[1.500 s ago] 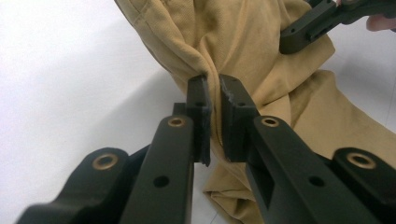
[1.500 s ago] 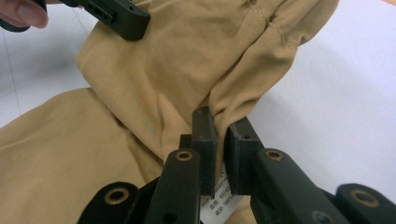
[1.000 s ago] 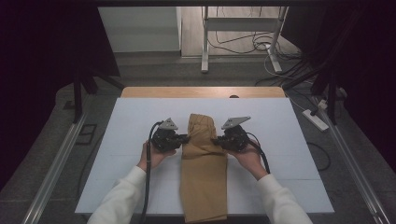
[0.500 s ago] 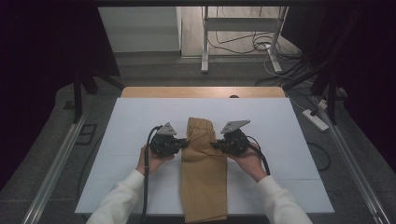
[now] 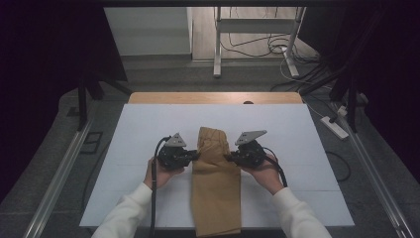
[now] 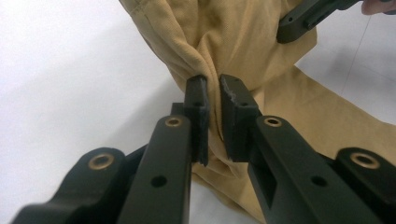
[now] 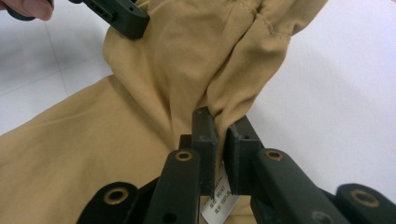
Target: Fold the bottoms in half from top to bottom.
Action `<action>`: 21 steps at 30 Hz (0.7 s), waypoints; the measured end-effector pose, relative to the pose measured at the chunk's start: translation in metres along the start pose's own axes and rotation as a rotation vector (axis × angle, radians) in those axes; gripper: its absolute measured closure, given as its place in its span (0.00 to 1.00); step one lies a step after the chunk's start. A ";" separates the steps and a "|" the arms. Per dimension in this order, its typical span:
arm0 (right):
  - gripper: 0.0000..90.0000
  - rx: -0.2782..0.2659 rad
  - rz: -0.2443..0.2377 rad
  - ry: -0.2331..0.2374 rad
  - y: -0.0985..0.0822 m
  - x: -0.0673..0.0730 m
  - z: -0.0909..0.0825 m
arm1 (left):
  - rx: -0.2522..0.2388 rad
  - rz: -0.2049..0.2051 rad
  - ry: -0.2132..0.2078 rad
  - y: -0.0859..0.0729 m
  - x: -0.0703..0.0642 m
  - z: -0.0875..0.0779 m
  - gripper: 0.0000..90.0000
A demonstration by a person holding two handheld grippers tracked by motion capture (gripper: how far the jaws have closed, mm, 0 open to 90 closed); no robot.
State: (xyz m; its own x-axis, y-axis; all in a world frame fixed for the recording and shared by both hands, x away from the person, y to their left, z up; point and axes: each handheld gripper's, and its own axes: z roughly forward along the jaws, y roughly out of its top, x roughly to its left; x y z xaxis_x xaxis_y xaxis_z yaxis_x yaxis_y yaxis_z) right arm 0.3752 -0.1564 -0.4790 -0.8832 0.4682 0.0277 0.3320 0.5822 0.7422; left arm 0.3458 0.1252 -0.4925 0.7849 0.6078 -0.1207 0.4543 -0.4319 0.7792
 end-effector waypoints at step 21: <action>0.92 0.014 -0.008 0.017 -0.010 0.012 -0.004 | 0.007 0.009 -0.017 -0.009 -0.013 -0.004 0.89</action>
State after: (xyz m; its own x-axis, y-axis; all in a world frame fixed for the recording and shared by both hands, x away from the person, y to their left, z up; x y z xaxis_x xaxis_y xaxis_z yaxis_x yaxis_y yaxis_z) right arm 0.3603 -0.1592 -0.4834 -0.8913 0.4523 0.0332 0.3294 0.5954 0.7328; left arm 0.3296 0.1244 -0.4956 0.7961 0.5922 -0.1245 0.4501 -0.4419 0.7760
